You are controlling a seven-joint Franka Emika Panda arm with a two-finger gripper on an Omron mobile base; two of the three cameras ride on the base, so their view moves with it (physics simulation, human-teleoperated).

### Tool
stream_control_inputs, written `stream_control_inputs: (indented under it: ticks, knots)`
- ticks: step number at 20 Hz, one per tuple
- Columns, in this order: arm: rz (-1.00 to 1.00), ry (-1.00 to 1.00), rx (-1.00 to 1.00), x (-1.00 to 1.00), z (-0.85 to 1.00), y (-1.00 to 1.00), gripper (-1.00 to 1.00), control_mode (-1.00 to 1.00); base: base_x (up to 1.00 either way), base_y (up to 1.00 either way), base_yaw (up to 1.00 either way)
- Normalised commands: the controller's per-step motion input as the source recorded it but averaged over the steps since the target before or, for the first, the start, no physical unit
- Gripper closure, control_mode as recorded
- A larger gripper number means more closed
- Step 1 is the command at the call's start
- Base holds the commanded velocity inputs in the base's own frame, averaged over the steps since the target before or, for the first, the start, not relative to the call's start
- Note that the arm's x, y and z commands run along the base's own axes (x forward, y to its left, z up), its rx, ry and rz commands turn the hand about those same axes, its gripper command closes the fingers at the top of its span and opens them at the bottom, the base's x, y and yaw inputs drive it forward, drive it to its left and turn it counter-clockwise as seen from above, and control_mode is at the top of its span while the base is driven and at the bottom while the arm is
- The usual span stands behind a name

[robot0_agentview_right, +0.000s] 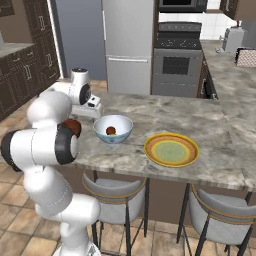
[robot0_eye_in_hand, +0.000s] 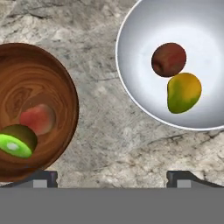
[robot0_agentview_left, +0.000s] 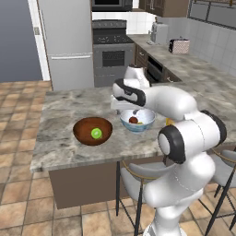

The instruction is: Take the fruits from the plate on the dining counter and place two fruits in each bowl.

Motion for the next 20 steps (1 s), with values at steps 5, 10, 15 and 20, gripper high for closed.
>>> stream_control_inputs:
  ticks: [5,10,15,20]
  knots:
    - [0.00,-0.04,-0.05,-0.62,0.37,-0.72,-1.00,-1.00,0.00,0.00,0.00]
    - [0.02,-0.09,-0.06,-0.96,0.39,-0.65,-1.00,-1.00,0.00,0.00,0.00]
    - [0.00,-0.12,-0.02,-0.83,0.39,-0.27,-1.00,-1.00,0.00,0.00,0.00]
    - [-0.05,-0.14,0.00,-1.00,0.29,0.00,-1.00,-1.00,0.00,0.00,0.00]
